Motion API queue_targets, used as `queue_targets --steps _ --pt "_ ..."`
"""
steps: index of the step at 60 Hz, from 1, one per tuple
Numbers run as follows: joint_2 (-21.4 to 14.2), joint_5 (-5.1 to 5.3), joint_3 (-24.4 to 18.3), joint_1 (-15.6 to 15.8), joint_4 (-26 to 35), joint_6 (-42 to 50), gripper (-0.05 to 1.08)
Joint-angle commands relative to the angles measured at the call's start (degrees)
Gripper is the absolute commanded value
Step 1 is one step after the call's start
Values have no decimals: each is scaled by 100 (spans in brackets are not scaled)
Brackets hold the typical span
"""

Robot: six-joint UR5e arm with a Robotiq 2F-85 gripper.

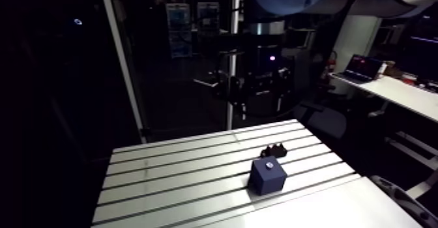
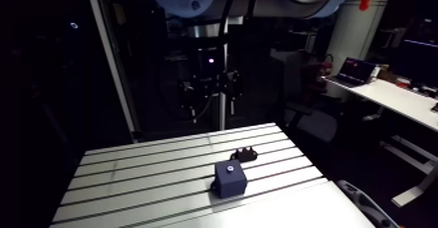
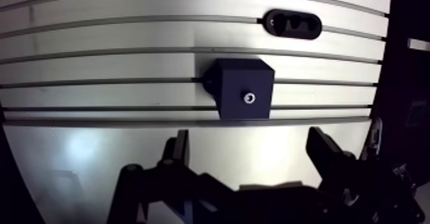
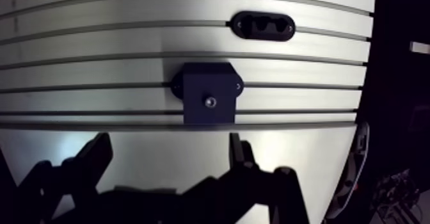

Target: Pick up the M10 bolt and insert it into the hole until fully seated.

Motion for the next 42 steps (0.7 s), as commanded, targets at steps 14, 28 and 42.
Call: queue_targets --steps 14,28,42 --pt "265 335 -1010 782 845 836 0" --pt "232 397 -1177 782 1027 830 0" --pt "198 387 -1520 746 1564 768 1"
